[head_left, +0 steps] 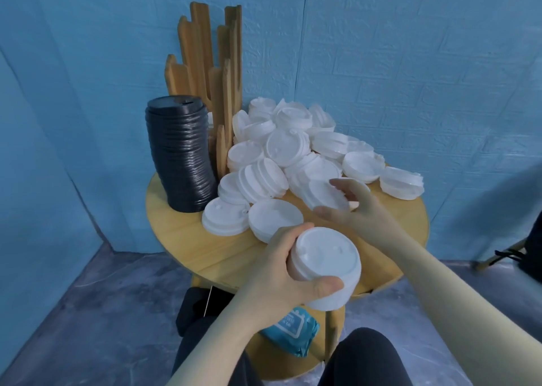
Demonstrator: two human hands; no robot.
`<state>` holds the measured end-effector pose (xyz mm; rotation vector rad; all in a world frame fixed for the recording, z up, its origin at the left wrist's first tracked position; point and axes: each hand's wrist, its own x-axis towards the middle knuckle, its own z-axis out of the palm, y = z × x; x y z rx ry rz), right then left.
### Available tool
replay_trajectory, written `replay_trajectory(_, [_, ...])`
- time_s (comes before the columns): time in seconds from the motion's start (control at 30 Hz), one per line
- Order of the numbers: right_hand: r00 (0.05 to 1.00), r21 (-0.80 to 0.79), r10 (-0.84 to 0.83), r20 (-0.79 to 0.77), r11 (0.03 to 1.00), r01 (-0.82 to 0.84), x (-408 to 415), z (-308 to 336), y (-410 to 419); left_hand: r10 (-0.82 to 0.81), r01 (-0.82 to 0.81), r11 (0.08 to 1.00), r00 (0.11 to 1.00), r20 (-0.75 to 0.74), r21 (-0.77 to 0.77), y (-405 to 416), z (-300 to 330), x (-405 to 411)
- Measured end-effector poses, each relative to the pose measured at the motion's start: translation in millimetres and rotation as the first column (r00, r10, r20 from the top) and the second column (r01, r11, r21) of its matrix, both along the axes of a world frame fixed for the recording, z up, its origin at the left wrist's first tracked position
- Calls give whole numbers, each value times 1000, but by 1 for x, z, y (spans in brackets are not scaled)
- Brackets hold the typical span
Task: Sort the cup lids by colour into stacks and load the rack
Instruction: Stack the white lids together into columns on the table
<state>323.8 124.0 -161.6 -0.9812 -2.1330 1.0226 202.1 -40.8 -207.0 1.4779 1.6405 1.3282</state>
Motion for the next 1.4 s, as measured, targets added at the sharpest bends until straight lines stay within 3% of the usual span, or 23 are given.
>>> replay_trajectory(0.27, [993, -1, 94, -69, 996, -95, 69, 17, 0, -25, 25, 1000, 997, 79, -2, 50, 5, 26])
replay_trajectory(0.37, [996, 44, 90, 21, 995, -91, 71, 19, -10, -42, 41, 999, 995, 93, 11, 60, 5, 26])
replay_trajectory(0.57, [967, 208, -90, 240, 977, 39, 53, 20, -29, -47, 48, 999, 994, 98, -4, 55, 7, 25])
replay_trajectory(0.67, [932, 327, -121, 340, 945, 4, 48, 23, -37, -51, 50, 999, 994, 101, 12, 54, 8, 25])
replay_trajectory(0.73, [926, 284, -64, 372, 958, -48, 53, 25, -37, -37, 36, 999, 994, 101, 11, 54, 8, 25])
replay_trajectory(0.87, [951, 20, 197, 239, 978, -208, 82, 27, -23, -28, 25, 999, 995, 96, 27, 55, 7, 25])
replay_trajectory(1.0, [975, 42, 218, 48, 975, -220, 90, 16, -17, -32, 28, 999, 992, 122, 32, 57, 5, 24])
replay_trajectory(1.1, [993, 122, 114, -32, 986, -109, 83, 10, -25, -34, 34, 999, 992, 124, 8, 57, 5, 23])
replay_trajectory(1.27, [985, 444, -158, 75, 889, 108, 67, 4, -38, -31, 31, 999, 992, 125, -4, 56, 7, 24])
replay_trajectory(1.33, [981, 548, -177, 75, 829, 107, 57, -1, -43, -27, 26, 1000, 993, 111, 12, 56, 7, 24])
replay_trajectory(1.4, [985, 535, -162, 62, 838, 104, 48, -4, -45, -25, 23, 1000, 994, 107, 20, 55, 7, 24])
